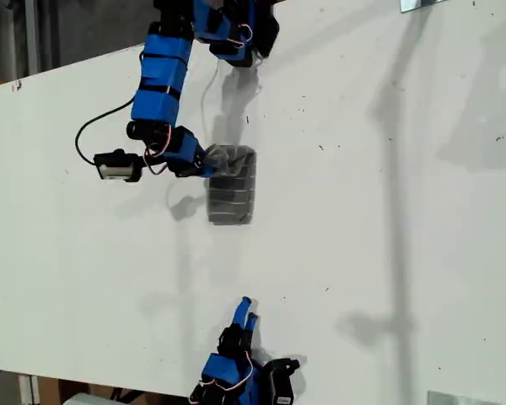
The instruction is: Grasp corners of a square towel and fold twice.
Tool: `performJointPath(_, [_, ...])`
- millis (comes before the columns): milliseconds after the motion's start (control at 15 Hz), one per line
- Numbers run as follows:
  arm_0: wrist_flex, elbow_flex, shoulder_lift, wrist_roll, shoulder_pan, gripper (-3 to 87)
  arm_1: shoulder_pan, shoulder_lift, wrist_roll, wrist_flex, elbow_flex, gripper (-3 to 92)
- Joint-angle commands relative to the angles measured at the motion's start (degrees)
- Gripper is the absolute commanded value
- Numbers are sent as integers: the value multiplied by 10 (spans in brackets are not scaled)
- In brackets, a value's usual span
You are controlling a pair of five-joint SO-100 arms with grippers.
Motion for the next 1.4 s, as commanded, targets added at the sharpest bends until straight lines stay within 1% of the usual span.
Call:
performJointPath(0, [-7, 2, 3, 2, -18, 235, -1, -89, -44, 6, -127, -1])
performJointPath(133, [-6, 2, 3, -3, -19, 235, -8, -142, -69, -10, -171, -1])
performJointPath(333, [-6, 2, 3, -4, -25, 235, -18, -152, -115, -52, -173, -1])
performJointPath(400, [-6, 2, 4, -7, -29, 235, -20, -152, -123, -57, -173, 47])
performJointPath(467, [-6, 2, 4, -4, -33, 235, -25, -149, -134, -64, -173, 173])
performJointPath(533, [-6, 2, 4, -3, -35, 235, -26, -138, -142, -68, -173, 258])
performJointPath(600, [-6, 2, 4, 0, -37, 235, -26, -119, -146, -69, -173, 285])
performJointPath(867, [-6, 2, 4, 1, -39, 235, 7, 21, -147, -37, -145, 283])
performJointPath(1000, [-6, 2, 4, 4, -40, 235, 28, 200, -138, -43, -25, 279])
performJointPath(1067, [-6, 2, 4, 5, -41, 235, 32, 306, -119, -56, 78, 275])
performJointPath(1333, [-6, 2, 5, 11, -47, 235, -9, 727, 7, -149, 558, 266])
